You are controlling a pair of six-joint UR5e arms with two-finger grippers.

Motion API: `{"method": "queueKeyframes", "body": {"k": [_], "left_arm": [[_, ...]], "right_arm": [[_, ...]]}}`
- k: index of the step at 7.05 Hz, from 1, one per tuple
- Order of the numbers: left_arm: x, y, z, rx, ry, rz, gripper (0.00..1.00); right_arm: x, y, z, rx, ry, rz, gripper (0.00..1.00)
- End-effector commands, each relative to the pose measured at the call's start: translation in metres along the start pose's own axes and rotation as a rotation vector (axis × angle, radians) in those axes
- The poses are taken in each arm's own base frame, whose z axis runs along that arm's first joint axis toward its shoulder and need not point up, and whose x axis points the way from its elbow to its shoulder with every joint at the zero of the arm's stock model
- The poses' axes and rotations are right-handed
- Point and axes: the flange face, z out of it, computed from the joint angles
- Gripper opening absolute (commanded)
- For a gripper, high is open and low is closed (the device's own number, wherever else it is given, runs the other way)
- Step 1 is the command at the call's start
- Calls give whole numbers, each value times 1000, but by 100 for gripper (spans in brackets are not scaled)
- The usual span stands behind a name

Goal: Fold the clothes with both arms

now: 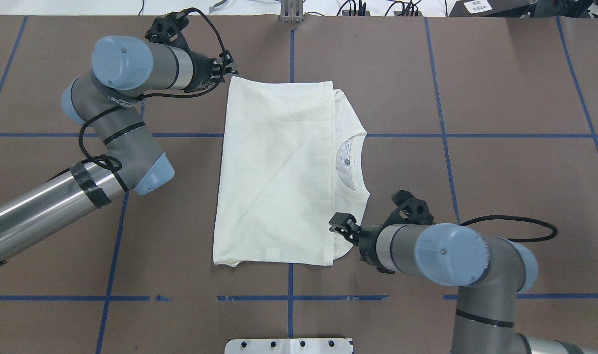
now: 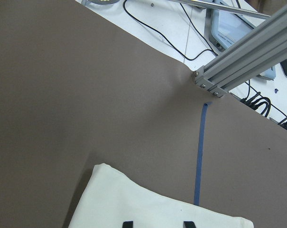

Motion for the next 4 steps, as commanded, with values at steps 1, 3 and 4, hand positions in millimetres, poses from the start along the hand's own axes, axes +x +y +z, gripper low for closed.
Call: {"method": "queueKeyframes", "body": {"k": [1, 3, 4], "left_arm": [[-7, 4, -7, -2, 4, 0, 46], [-7, 5, -7, -4, 4, 0, 47], [-10, 5, -6, -4, 0, 0, 47]], "right_arm": [[-12, 49, 31, 62, 88, 7, 98], [-6, 48, 37, 72, 103, 6, 79], [-9, 41, 37, 83, 100, 11, 71]]}}
